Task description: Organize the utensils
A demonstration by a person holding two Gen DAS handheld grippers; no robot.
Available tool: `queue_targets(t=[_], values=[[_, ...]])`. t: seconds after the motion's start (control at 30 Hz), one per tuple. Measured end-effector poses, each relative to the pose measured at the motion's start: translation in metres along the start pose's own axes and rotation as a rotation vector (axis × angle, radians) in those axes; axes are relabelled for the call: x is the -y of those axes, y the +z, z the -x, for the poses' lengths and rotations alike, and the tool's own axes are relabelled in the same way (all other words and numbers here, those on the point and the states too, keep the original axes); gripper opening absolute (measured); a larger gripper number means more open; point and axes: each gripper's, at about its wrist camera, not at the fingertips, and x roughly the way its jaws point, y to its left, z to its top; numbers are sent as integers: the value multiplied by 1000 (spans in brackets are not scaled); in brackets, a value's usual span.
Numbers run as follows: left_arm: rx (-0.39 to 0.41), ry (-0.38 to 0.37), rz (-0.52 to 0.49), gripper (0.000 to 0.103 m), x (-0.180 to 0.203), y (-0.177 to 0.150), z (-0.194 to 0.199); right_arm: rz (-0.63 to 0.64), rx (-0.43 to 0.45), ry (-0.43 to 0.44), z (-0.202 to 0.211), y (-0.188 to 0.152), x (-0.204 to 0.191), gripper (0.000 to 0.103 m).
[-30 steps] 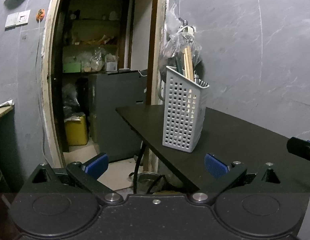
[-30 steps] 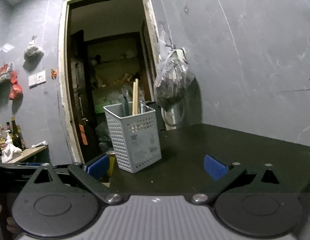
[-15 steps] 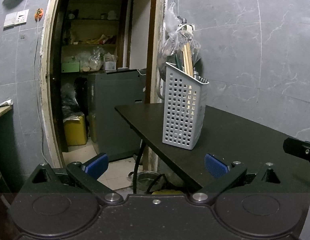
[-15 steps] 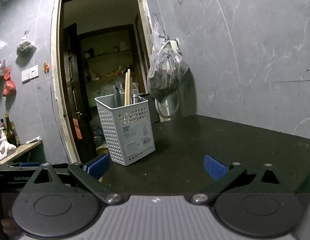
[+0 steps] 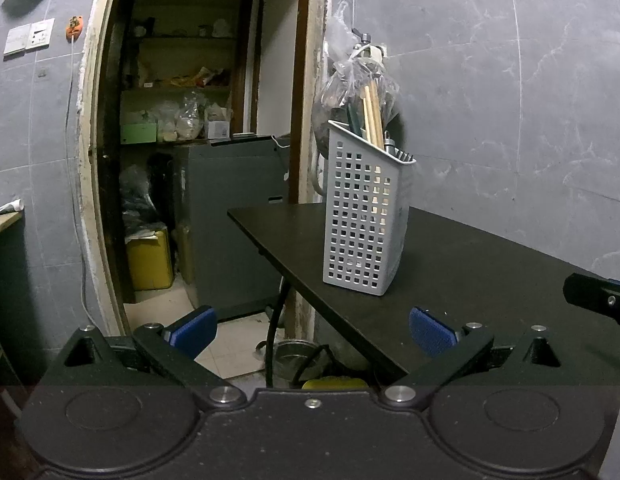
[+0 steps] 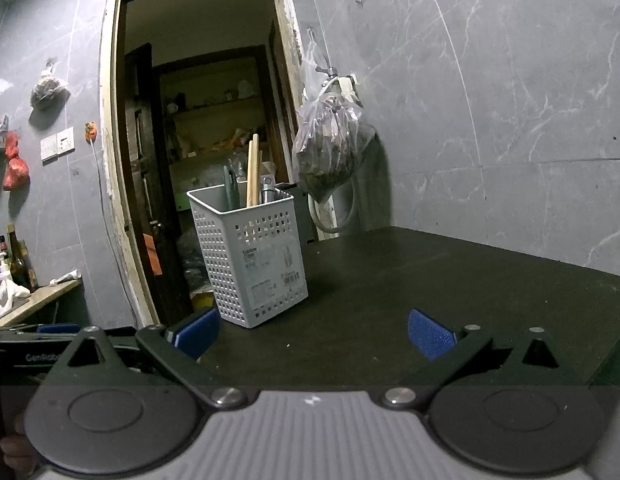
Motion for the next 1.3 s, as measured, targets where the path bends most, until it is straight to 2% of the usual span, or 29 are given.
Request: queue_targets(t=[1.3], values=[[-4, 1, 1, 102, 0, 0, -1, 10, -11, 1, -1, -3, 1, 103]])
